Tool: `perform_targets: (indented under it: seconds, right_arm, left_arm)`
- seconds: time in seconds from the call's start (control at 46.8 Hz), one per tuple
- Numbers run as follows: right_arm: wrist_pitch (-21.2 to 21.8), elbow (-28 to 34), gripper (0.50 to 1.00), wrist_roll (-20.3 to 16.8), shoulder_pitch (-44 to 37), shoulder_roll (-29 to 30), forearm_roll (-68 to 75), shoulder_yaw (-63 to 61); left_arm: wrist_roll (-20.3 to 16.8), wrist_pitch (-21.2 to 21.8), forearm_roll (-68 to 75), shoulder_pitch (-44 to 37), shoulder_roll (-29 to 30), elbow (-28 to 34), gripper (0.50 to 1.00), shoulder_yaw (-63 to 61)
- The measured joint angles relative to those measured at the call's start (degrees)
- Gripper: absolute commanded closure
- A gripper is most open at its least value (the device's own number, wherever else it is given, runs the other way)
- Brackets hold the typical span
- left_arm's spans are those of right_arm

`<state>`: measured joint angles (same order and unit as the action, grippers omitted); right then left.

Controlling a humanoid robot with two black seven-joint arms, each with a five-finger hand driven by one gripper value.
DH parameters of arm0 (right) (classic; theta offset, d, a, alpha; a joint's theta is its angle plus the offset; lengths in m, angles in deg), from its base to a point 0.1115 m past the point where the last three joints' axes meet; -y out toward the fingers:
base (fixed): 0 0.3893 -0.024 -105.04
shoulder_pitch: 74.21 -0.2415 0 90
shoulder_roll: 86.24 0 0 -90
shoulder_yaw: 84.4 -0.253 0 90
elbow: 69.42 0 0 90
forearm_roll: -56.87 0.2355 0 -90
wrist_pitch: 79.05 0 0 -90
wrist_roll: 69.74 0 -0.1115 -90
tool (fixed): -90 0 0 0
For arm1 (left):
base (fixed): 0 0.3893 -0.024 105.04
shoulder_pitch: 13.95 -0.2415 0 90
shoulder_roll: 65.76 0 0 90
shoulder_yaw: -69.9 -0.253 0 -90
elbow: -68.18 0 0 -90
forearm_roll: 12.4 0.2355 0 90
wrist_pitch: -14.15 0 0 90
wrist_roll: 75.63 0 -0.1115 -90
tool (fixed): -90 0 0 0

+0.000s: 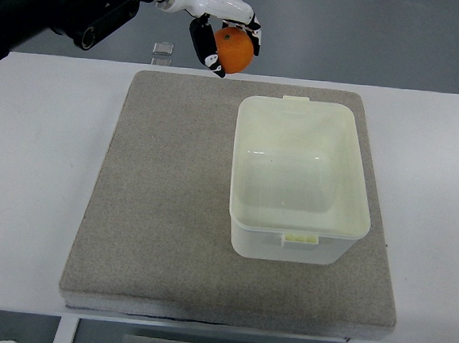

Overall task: Put orange in box with left hand
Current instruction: 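Carry the orange over the white plastic box with the left hand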

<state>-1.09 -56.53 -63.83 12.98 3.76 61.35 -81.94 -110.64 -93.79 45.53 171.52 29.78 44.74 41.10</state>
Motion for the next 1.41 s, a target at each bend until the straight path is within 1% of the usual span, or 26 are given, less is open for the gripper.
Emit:
perform_targets:
  seconds: [0.171,0.256,0.384,0.491,0.683,0.833,1.132,1.302,1.345,1.367,1.409]
  right_arm:
    - [0.0,0.0,0.556,0.0,0.0,0.0,0.0,0.0]
    - [0.0,0.0,0.556,0.0,0.0,0.0,0.0,0.0]
    - [0.0,0.0,0.556,0.0,0.0,0.0,0.0,0.0]
    - [0.0,0.0,0.556,0.0,0.0,0.0,0.0,0.0]
    - [0.0,0.0,0.556,0.0,0.0,0.0,0.0,0.0]
    - [0.0,0.0,0.556,0.0,0.0,0.0,0.0,0.0]
    - [0.0,0.0,0.556,0.0,0.0,0.0,0.0,0.0]
    - [0.0,0.0,0.556,0.0,0.0,0.0,0.0,0.0]
    - [0.0,0.0,0.556,0.0,0.0,0.0,0.0,0.0]
    - [0.0,0.0,0.556,0.0,0.0,0.0,0.0,0.0]
    - [0.0,0.0,0.556,0.0,0.0,0.0,0.0,0.0]
  left_arm:
    - [0.0,-1.5,0.0,2.4,-1.0,-2.7,1.0,3.3]
    - [0.0,-2.0,-0.1,3.3,-2.6,-3.2,1.0,4.3]
    - [0.0,-2.2,-0.1,3.8,-3.9,-3.6,1.0,5.1]
    - [0.0,-2.2,-0.2,4.3,-4.1,-5.7,1.0,5.3]
    - [0.0,-2.2,0.2,4.8,-4.2,-12.4,1.0,5.6]
    - [0.0,-2.2,0.4,5.2,-4.1,-13.6,1.0,5.6]
    - [0.0,-2.3,0.7,5.9,-2.1,-20.4,1.0,5.4]
    - [0.0,-2.3,0.7,6.0,-1.3,-20.9,1.0,5.4]
    - [0.0,-2.3,0.4,6.0,-1.0,-20.9,0.882,5.5]
    - [0.0,-2.3,0.2,6.0,-0.8,-20.9,0.847,5.6]
    - [0.0,-2.2,-0.1,6.0,-0.5,-20.9,0.81,5.9]
